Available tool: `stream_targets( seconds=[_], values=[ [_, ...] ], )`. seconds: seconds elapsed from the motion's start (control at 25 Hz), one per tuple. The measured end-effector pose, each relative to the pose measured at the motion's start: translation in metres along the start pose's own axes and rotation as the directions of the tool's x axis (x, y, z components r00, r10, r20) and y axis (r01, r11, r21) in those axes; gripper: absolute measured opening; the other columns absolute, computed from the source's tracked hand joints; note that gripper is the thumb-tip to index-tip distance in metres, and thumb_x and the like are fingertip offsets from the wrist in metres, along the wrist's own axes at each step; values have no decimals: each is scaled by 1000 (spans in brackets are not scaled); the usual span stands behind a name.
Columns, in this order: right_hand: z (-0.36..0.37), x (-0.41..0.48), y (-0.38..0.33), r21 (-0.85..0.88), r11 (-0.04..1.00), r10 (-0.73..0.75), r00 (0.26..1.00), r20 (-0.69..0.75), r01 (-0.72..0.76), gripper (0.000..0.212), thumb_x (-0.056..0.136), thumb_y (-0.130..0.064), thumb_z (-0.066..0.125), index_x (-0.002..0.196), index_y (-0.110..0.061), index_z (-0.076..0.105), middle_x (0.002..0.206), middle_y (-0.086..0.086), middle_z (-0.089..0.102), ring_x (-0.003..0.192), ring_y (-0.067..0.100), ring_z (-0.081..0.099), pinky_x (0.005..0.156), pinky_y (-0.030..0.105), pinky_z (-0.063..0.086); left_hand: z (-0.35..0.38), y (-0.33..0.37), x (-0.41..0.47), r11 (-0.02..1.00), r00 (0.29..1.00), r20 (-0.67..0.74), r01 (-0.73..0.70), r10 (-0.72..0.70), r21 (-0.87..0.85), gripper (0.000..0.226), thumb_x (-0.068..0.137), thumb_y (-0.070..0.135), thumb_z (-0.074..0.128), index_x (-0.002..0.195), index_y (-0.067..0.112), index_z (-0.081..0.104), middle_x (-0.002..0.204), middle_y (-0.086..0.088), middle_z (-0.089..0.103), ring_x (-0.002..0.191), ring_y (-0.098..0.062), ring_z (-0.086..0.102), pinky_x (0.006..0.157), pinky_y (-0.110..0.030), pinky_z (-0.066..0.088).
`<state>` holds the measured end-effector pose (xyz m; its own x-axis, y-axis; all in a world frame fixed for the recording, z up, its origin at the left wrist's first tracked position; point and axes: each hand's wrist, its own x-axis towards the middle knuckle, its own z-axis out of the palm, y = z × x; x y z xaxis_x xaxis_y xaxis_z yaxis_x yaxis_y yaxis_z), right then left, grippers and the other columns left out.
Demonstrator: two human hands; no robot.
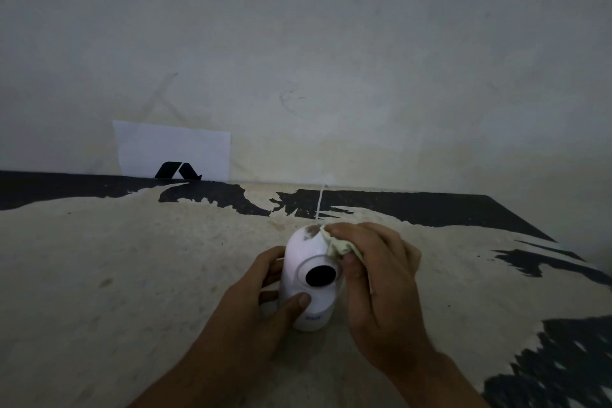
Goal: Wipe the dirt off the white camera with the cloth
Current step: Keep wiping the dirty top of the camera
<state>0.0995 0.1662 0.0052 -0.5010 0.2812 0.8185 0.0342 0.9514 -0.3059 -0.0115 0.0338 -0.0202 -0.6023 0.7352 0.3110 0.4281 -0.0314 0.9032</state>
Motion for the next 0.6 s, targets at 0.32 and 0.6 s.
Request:
stream_targets(
  seconds=[0.32,0.6],
  values=[
    [-4,0,8,100,980,168,985,47,-172,24,97,-30,37,112,-35,54,108,-11,60,103,12,56,91,38,44,0,-1,0,1000,1000,-2,-23,23,4,49,68,50,62,110,55,38,109,35,52,102,19,49,73,0,43],
    [-3,-1,17,111,964,216,953,212,-243,20,100,-28,36,102,-31,56,93,-8,59,87,17,56,77,41,48,1,-2,0,999,1000,-1,-31,31,-36,50,70,45,64,113,51,40,112,31,55,103,19,49,75,-1,43]
  ],
)
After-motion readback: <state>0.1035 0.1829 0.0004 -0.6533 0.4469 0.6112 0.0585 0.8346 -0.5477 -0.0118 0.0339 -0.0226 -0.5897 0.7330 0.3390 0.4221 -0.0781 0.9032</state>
